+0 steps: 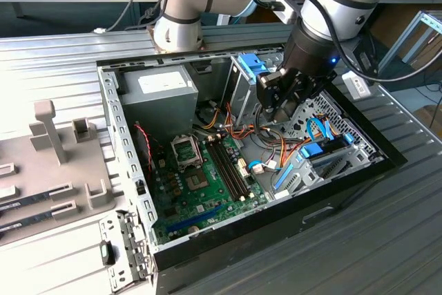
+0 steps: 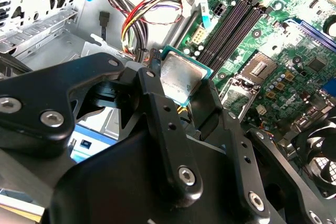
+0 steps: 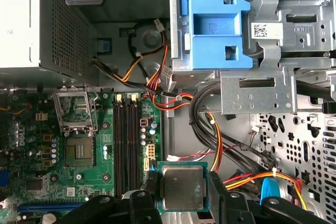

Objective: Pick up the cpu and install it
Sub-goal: 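Pick up the cpu and move it towards the insertion slot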

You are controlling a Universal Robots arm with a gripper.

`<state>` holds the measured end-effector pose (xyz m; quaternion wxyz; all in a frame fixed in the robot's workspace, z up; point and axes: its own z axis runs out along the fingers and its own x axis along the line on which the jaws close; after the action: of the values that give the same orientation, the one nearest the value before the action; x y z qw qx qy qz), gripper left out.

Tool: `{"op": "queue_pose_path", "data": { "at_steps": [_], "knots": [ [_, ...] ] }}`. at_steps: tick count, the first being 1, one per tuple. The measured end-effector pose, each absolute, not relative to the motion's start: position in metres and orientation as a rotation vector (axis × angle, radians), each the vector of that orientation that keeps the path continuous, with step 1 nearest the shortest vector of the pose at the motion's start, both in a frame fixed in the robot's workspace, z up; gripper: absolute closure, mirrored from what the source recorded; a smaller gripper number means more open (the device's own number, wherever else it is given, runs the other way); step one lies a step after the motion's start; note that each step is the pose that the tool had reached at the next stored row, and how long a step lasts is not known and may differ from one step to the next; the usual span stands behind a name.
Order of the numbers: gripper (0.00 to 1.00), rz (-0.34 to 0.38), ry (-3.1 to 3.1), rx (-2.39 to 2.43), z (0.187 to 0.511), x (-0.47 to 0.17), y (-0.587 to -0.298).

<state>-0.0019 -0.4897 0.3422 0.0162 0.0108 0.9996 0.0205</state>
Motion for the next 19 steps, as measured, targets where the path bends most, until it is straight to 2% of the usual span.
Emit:
{"op": "queue_pose_path", "data": {
  "at_steps": [19],
  "knots": [
    [0.53, 0.064, 3.108, 0.034, 0.338, -0.032, -0.490]
  ]
}}
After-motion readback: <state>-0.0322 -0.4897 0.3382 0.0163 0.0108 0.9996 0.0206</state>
